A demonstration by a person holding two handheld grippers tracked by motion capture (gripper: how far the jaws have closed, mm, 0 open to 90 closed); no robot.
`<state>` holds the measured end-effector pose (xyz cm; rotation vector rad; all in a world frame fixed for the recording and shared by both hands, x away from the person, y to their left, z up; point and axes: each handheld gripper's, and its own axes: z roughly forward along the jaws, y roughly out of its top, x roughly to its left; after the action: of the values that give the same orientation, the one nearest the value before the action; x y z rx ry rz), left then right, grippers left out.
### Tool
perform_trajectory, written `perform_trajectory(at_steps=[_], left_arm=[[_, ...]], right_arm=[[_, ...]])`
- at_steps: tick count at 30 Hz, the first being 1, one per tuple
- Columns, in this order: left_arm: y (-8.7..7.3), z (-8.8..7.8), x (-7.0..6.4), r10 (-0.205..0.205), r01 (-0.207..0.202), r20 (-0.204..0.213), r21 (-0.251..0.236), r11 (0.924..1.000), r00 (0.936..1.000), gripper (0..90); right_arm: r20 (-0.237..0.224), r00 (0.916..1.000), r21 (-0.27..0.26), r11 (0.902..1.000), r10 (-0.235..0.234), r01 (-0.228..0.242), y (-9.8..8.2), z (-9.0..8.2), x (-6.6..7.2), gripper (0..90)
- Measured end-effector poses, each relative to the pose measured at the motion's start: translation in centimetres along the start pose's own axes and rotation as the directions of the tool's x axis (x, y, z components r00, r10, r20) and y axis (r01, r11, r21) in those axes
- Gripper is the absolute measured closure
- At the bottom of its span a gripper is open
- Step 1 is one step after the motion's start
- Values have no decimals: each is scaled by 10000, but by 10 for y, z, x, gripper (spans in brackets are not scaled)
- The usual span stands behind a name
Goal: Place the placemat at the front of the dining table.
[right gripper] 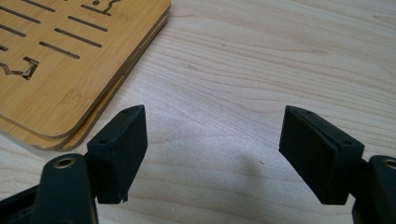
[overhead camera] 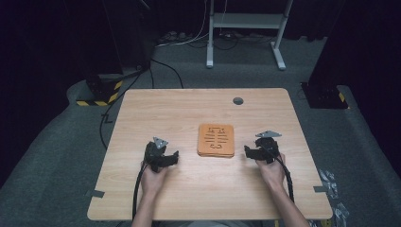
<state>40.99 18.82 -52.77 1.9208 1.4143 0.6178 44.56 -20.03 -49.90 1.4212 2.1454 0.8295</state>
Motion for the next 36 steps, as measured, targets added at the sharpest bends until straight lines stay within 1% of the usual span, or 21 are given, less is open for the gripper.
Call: perform_trajectory(at_steps=[1,2,3,4,8,10,15,16,18,19,23,26,28,33,35,36], left_arm=[[0,0,0,1,-1,1,-2,10000,10000,227],[0,0,0,2,-2,2,-2,10000,10000,227],[0,0,0,2,-2,0,-1,10000,10000,227],[0,0,0,1,-1,0,-2,10000,10000,227],[0,0,0,3,-3,2,-1,10000,10000,227],[0,0,0,4,-4,2,-2,10000,10000,227],[0,0,0,5,-5,1,-1,10000,10000,227],[0,0,0,1,-1,1,-1,10000,10000,227],[0,0,0,2,-2,3,-2,10000,10000,227],[0,0,0,3,-3,1,-2,10000,10000,227],[0,0,0,2,-2,2,-2,10000,10000,227],[0,0,0,5,-5,2,-1,10000,10000,227],[0,0,0,5,-5,2,-2,10000,10000,227],[0,0,0,5,-5,3,-2,10000,10000,227],[0,0,0,6,-6,4,0,10000,10000,227],[0,0,0,3,-3,3,-3,10000,10000,227]], right_arm=[[58,10000,-39,10000,57,-57,1,1,0,234],[-10,10000,-5,10000,10,-10,2,2,-1,232],[-69,9999,46,9999,127,-127,3,2,-1,232],[-132,9998,52,9999,135,-134,4,1,-1,232],[-181,9998,-139,9999,54,-56,10,0,1,232],[-304,9994,-258,9995,171,-179,13,-2,1,232],[-350,9993,-258,9995,161,-170,20,-3,0,238],[-408,9991,-230,9997,85,-95,22,-3,-1,246],[-478,9988,-260,9996,112,-124,22,-3,-1,262],[-532,9984,-166,9997,170,-179,22,-3,0,262],[-495,9986,-136,9998,169,-176,22,-1,0,263],[-540,9982,-284,9992,249,-264,24,-1,-1,266],[-558,9980,-197,9994,287,-298,25,-1,-1,266],[-566,9982,-290,9994,183,-200,30,-4,3,268],[-543,9985,-355,9993,66,-85,32,-4,4,268],[-552,9984,-333,9994,97,-116,33,-4,4,268]])
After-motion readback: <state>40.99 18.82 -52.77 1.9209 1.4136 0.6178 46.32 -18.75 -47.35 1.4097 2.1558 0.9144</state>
